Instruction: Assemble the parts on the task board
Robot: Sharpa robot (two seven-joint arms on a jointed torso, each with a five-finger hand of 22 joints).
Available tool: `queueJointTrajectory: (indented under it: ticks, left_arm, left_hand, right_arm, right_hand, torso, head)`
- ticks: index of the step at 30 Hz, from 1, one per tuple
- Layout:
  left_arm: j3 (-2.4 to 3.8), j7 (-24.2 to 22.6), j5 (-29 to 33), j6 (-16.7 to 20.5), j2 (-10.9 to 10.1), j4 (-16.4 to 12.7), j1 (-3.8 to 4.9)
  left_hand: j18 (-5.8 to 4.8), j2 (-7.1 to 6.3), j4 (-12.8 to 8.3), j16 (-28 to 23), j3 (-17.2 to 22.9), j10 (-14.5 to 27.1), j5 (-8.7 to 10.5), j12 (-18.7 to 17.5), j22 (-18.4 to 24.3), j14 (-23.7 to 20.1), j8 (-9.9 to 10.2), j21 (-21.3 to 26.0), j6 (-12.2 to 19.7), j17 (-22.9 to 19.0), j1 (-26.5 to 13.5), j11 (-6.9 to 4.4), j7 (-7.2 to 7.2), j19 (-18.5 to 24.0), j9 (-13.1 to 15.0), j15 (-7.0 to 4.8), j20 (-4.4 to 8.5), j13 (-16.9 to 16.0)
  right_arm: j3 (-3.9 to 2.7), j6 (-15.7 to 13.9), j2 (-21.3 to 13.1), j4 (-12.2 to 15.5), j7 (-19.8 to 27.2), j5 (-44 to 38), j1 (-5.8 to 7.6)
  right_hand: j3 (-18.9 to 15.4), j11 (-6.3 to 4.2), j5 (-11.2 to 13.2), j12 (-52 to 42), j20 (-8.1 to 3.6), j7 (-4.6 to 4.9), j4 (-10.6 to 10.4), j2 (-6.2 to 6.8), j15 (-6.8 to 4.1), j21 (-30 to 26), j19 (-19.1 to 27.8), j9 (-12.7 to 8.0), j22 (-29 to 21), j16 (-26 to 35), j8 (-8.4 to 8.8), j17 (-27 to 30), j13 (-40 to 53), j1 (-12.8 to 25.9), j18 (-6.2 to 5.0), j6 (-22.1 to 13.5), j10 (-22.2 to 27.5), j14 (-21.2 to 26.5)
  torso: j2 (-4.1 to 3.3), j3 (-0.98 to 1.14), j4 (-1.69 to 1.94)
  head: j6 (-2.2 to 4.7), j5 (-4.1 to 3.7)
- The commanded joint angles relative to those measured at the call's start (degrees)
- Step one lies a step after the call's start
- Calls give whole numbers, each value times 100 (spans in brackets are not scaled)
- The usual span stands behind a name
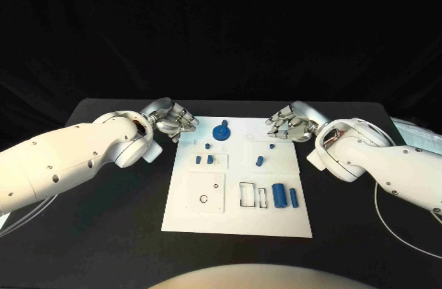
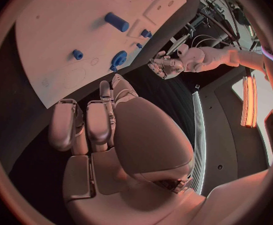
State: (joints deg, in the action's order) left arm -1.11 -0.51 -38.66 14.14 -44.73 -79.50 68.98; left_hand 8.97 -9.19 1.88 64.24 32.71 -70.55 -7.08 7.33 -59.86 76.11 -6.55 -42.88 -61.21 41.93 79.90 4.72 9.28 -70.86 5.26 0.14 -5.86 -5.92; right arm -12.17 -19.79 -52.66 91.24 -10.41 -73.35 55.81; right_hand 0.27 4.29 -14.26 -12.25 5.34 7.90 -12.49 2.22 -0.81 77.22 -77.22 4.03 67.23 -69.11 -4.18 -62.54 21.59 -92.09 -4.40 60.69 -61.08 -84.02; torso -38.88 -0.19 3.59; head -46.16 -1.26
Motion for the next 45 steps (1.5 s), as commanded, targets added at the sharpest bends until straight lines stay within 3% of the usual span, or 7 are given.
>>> queueJointTrajectory:
  ticks: [1, 6, 11, 13, 28, 42, 45]
  left_arm:
    - [-13, -1347, 3703, 449, -101, -166, -19]
    - [-32, -1816, 4694, 376, -242, -441, -69]
    - [-42, -2024, 4978, 219, -322, -711, -103]
    - [-43, -2054, 5019, 201, -348, -791, -109]
    - [-46, -2117, 5078, 207, -481, -886, -118]
    - [-46, -2114, 5074, 191, -500, -893, -118]
    - [-46, -2118, 5051, 175, -506, -918, -118]
  left_hand:
    - [90, 1, 24, -104, -93, 48, -37, 59, 146, -103, -29, 243, -10, -158, -112, 3, -10, 124, -11, -7, -6, -27]
    - [113, 57, 55, -143, -302, 83, -37, 223, 272, -158, -71, 444, -20, -250, -207, -19, -35, 191, -22, -18, -4, -102]
    - [120, 90, 65, -160, -427, 110, -35, 327, 339, -187, -102, 548, -31, -309, -245, -27, -45, 205, -28, -22, -2, -148]
    - [123, 109, 71, -165, -447, 120, -37, 346, 356, -194, -107, 574, -31, -324, -251, -27, -46, 210, -30, -22, -2, -157]
    - [136, 136, 80, -200, -520, 165, -43, 407, 433, -230, -119, 693, -19, -404, -270, -26, -45, 236, -39, -21, -2, -184]
    - [144, 128, 78, -233, -625, 275, -76, 488, 522, -278, -102, 831, 73, -492, -290, 4, -3, 259, -69, 2, -14, -216]
    - [143, 134, 78, -240, -635, 291, -83, 501, 528, -287, -101, 841, 87, -509, -290, 9, 1, 259, -73, 5, -18, -221]
  right_arm:
    - [0, 516, 39, -12, -205, -1663, 3]
    - [0, 653, 126, -39, -468, -2600, -1]
    - [2, 762, 210, -58, -636, -3086, -10]
    - [4, 832, 236, -64, -682, -3184, -12]
    - [20, 1584, 258, -10, -901, -3392, -50]
    - [29, 1402, 334, -116, -808, -3348, -134]
    - [35, 1400, 354, -148, -796, -3307, -143]
  right_hand:
    - [99, -2, 162, 139, 29, -17, -15, 62, 37, -45, 36, 5, -22, 50, -16, 32, -249, -47, -63, 83, -63, -77]
    - [316, -18, 364, 334, 27, -70, -109, 170, 36, -88, 44, -1, -71, 122, 5, 100, -736, -39, -72, 190, -146, -86]
    - [591, -62, 579, 442, -14, -119, -169, 245, -13, -106, 28, -5, -85, 205, 26, 184, -1109, -57, -71, 260, -229, -94]
    - [699, -75, 732, 464, -26, -122, -206, 265, -22, -109, 18, -5, -82, 237, 30, 216, -1235, -26, -70, 285, -276, -97]
    - [867, -86, 857, 497, -45, -134, -246, 371, -31, -123, 9, -6, -91, 283, 36, 262, -1451, 67, -72, 325, -345, -107]
    - [1136, -89, 831, 502, -57, -135, -226, 328, -49, -117, -18, 0, -72, 317, 25, 296, -1603, 35, -66, 389, -432, -109]
    - [1301, -90, 960, 511, -70, -131, -218, 288, -64, -108, -35, 1, -57, 319, 27, 297, -1677, 39, -64, 411, -466, -114]
  torso:
    - [2, -14, 12]
    - [-9, -16, 6]
    - [-13, -10, 0]
    - [-17, -20, 3]
    - [-15, -9, 3]
    - [-20, -13, 7]
    - [-24, -11, 9]
  head:
    - [37, -42]
    - [75, -164]
    - [85, -244]
    - [82, -255]
    - [49, -260]
    - [29, -222]
    - [24, -202]
